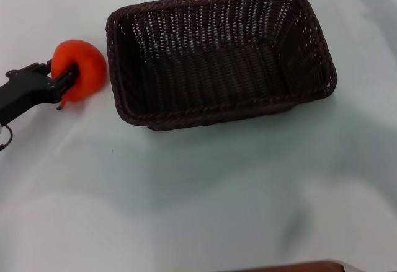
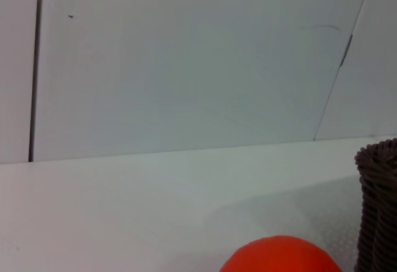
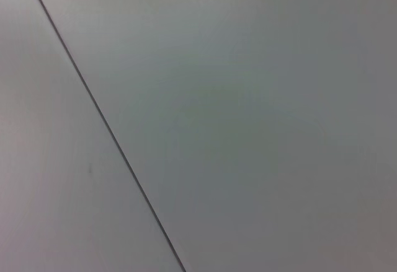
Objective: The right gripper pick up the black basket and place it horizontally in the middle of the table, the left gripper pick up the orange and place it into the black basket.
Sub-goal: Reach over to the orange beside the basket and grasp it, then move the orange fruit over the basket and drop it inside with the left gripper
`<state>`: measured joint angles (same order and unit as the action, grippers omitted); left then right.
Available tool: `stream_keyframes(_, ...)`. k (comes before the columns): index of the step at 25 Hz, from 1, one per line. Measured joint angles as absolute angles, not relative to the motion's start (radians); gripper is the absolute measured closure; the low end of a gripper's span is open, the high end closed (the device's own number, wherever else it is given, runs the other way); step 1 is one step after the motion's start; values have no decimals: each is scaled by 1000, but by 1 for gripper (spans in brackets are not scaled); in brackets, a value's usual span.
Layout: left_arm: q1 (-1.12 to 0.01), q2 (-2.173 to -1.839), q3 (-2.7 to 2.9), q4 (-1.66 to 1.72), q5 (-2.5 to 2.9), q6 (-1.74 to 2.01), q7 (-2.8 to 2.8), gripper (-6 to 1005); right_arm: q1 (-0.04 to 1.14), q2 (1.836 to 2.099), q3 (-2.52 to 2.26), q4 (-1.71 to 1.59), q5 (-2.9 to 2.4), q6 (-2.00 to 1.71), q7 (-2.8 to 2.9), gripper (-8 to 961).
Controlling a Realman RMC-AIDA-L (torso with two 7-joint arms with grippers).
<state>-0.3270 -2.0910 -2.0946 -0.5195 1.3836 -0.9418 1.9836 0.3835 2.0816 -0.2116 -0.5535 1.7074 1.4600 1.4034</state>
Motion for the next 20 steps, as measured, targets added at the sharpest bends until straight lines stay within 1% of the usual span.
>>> stream_keyframes(4, -325, -2091, -2100, -523, 1385, -944, 1984, 586, 383, 2082, -208, -541, 1707, 1460, 1403, 52)
stream_keyframes(9, -295, -2105, -2182, -557, 1376, -989, 1986, 649, 384, 2082, -208, -539, 1708, 1460, 1411, 52)
stream_keyframes(17, -277, -2111, -2423, -575, 1373, -1303, 1978, 721, 395, 2082, -208, -527, 1709, 1462, 1412, 52)
stream_keyframes(19, -283, -2123, -2433, -590, 1371, -1346, 1976, 740, 401, 2082, -209, -527, 1709, 1465, 1413, 52)
stream_keyframes(20, -290, -2136, -2435, -605, 1369, -1371, 1976, 749, 405, 2082, -209, -527, 1709, 1468, 1415, 52)
